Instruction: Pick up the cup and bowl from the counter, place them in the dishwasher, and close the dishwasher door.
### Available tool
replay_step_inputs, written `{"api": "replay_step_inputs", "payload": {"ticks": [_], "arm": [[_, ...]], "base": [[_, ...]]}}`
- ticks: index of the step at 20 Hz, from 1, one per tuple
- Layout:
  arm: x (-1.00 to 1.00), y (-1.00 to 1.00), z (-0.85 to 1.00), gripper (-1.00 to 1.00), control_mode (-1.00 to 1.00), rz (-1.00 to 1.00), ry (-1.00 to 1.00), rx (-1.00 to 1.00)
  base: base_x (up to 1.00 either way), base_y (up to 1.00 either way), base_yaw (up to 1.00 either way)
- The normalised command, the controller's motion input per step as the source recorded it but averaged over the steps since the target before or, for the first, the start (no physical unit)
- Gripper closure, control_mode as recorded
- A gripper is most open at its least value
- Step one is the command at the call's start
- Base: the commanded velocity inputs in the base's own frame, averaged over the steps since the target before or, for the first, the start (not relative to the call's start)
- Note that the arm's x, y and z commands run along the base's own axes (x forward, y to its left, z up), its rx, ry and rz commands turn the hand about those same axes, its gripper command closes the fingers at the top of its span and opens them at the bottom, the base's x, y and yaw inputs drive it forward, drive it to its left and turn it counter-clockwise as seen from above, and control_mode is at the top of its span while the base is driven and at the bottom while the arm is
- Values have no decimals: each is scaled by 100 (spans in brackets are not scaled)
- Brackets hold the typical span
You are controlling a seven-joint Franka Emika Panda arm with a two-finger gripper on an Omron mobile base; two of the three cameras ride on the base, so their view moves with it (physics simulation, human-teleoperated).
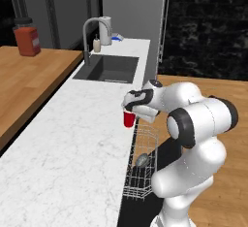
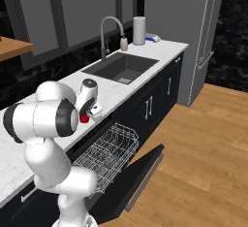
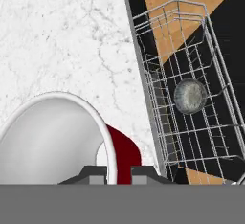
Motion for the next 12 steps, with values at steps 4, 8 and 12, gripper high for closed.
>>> {"api": "replay_step_inputs", "payload": {"ticks": [4, 8, 12], "arm": [[-38, -100, 27, 100, -100, -14, 2, 11], [0, -100, 8, 100, -100, -13, 11, 9], [3, -100, -2, 100, -100, -8, 7, 7]], "base": [[0, 0, 0], [0, 0, 0], [0, 0, 0]]}}
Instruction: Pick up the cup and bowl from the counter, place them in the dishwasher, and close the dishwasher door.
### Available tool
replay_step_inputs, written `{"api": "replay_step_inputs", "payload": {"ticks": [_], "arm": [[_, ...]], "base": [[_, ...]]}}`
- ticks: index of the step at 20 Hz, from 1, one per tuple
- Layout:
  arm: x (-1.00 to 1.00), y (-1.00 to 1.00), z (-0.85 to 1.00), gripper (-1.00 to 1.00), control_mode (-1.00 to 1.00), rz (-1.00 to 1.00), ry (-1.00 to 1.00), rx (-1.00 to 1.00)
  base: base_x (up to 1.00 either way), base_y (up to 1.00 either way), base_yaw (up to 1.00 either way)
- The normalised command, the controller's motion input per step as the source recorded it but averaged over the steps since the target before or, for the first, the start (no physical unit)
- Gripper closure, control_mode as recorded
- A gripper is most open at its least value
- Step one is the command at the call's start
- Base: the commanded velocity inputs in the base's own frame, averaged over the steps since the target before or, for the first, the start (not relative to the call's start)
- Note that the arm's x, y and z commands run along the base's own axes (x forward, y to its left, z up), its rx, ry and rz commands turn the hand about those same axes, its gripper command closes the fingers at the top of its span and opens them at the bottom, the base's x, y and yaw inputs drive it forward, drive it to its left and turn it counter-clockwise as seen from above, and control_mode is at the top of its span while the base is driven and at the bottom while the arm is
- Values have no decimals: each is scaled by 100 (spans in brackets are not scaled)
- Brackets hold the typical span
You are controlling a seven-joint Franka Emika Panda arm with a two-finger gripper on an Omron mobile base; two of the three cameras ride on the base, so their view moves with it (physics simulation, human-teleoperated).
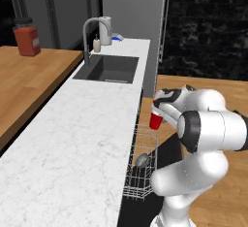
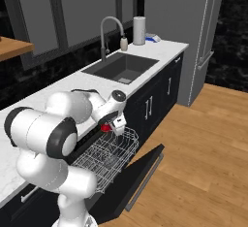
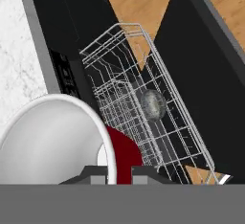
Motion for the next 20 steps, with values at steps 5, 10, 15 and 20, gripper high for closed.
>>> {"api": "replay_step_inputs", "payload": {"ticks": [5, 10, 15, 20], "arm": [[13, -70, -60, 100, -100, 0, 1, 11], [27, -45, -74, 100, -100, 0, 0, 20], [43, 2, -60, 100, -100, 0, 0, 10], [61, 28, -56, 100, -100, 0, 1, 0]], "base": [[0, 0, 0], [0, 0, 0], [0, 0, 0], [0, 0, 0]]}}
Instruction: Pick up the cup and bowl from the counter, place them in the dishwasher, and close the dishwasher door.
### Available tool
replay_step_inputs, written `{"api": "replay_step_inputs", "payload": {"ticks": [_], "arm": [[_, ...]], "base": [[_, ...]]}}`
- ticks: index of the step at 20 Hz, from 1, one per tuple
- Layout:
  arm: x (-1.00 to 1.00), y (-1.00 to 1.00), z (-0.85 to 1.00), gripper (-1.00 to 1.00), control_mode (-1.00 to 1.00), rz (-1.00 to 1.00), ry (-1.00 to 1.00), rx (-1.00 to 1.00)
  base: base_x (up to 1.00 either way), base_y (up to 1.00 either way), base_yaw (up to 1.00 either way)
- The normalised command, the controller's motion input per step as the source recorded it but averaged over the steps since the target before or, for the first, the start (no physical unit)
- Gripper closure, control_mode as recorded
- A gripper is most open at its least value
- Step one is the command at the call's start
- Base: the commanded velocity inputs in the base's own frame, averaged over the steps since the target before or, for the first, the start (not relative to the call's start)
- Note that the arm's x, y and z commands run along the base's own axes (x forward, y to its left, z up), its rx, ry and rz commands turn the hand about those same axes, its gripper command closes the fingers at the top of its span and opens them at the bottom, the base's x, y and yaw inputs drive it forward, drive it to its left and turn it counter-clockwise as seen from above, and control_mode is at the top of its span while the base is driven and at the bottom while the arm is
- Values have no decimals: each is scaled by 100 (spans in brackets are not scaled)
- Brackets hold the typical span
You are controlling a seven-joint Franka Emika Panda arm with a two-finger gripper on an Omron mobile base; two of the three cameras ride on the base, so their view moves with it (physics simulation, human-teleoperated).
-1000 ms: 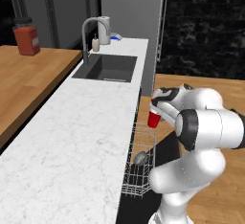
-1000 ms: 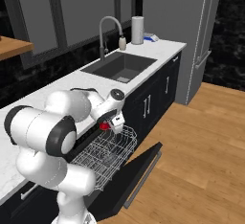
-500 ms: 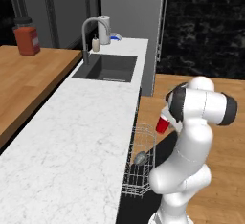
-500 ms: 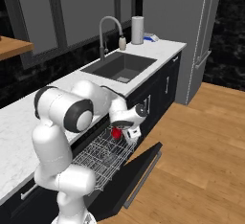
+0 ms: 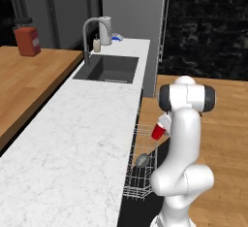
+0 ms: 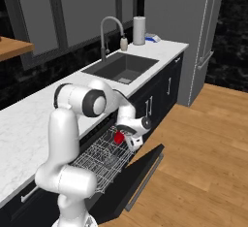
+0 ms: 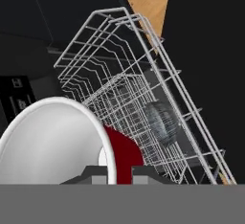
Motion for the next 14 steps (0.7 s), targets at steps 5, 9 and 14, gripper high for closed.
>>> {"api": "replay_step_inputs", "payload": {"ticks": [5, 9, 14], "arm": [[65, 9, -55, 100, -100, 0, 1, 0], [55, -2, -58, 100, -100, 0, 0, 0], [66, 0, -56, 100, -100, 0, 0, 0]], "base": [[0, 0, 0], [0, 0, 0], [0, 0, 0]]}}
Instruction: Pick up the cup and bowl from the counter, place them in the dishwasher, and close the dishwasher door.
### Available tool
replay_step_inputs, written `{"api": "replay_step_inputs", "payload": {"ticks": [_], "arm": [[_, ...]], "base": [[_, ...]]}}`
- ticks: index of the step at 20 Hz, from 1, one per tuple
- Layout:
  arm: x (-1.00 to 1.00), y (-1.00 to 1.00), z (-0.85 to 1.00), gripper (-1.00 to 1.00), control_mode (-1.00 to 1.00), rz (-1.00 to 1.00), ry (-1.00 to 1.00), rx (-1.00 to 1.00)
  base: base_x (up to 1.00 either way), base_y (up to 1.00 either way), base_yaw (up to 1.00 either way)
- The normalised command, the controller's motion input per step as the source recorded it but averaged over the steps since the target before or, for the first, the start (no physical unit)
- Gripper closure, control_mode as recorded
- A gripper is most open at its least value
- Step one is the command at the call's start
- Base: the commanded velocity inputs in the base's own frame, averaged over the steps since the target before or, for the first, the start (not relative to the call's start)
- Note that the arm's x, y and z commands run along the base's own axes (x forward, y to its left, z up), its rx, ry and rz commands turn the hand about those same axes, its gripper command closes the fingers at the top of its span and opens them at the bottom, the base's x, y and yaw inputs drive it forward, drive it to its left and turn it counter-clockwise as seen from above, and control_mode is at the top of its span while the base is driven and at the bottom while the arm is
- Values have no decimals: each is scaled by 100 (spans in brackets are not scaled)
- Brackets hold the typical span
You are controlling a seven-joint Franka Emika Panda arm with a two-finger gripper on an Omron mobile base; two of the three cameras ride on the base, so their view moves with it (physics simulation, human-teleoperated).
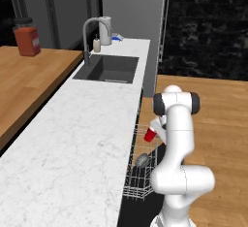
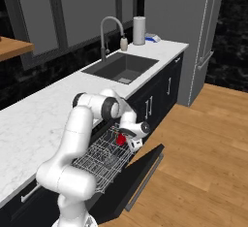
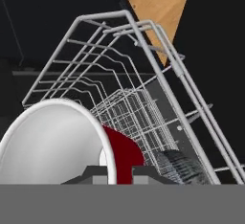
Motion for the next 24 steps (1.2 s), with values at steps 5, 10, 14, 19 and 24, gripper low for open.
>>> {"api": "replay_step_inputs", "payload": {"ticks": [5, 10, 14, 19, 24], "arm": [[61, 1, -51, 100, -100, 0, 0, 0], [47, 0, -69, 100, -100, 0, 3, -1], [34, -8, -72, 100, -100, 0, 3, -2], [11, -37, -80, 100, -100, 0, 7, -4], [0, -57, -81, -100, -100, 0, 4, -5]], "base": [[0, 0, 0], [0, 0, 0], [0, 0, 0], [0, 0, 0], [0, 0, 0]]}}
